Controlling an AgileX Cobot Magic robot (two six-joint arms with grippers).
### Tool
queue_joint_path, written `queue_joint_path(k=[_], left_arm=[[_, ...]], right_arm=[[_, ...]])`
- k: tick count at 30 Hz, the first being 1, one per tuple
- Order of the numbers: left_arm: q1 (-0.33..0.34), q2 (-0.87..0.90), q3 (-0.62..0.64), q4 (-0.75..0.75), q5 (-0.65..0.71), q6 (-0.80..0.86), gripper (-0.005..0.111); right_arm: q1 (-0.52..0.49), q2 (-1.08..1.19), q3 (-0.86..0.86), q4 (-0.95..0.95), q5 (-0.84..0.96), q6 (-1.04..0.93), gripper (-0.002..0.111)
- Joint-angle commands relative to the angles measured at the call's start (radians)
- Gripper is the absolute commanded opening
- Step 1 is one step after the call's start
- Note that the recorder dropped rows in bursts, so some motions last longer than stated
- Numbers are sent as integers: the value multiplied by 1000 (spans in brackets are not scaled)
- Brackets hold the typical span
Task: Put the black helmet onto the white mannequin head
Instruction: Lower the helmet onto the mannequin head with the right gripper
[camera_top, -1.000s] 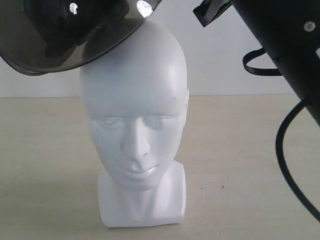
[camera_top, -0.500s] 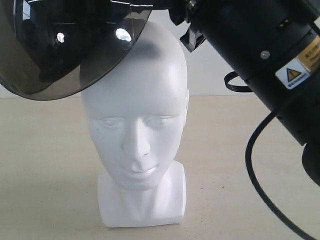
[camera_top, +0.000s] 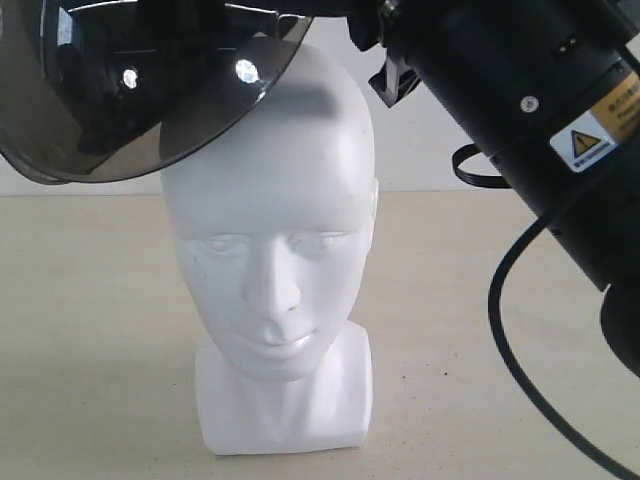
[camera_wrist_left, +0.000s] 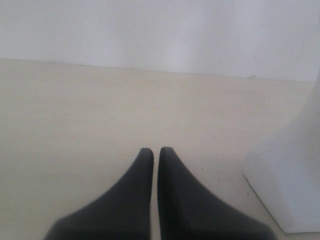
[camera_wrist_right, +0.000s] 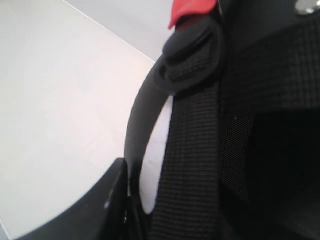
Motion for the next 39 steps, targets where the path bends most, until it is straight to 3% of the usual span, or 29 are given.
queue_joint_path(k=[1,39], left_arm=[[3,-3,3,-7,-3,0,4],[3,-3,3,-7,-3,0,4]], right_arm=[[-10,-7,7,64,23,-80,0],[-21,-120,244,231,23,-193,0]])
